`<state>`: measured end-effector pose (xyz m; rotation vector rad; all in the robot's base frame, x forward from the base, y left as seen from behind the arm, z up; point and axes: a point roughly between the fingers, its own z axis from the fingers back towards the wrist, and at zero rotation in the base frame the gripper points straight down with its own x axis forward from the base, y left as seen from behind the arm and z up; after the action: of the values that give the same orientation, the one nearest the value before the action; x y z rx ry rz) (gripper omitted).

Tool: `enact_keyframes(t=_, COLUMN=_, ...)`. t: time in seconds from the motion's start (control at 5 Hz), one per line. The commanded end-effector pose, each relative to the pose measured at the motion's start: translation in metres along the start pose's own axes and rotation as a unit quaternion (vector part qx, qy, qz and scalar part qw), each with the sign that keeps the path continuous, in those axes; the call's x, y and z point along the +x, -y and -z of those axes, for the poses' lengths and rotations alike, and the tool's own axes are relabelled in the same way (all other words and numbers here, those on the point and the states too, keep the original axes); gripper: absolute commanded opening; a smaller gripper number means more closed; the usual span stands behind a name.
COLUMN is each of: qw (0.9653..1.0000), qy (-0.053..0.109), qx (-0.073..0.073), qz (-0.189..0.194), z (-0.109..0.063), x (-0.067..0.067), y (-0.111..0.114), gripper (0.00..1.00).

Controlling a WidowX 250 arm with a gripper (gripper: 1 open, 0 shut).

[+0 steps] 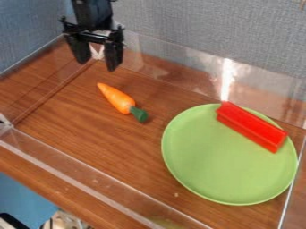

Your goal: Put the carrot on the left side

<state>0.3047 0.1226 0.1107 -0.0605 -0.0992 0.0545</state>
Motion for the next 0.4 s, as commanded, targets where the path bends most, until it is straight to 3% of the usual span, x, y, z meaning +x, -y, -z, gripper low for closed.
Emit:
enact_keyframes(t=0.0, qw=0.9996, qy=0.022, qx=0.005, qz=0.019, z=-0.012, x=0.006, y=-0.008, gripper=1.0)
enact_keyframes(t=0.2, qw=0.9988, qy=0.02, qx=-0.005, qz=0.044, z=-0.02, x=0.007, y=0.003, gripper=1.0)
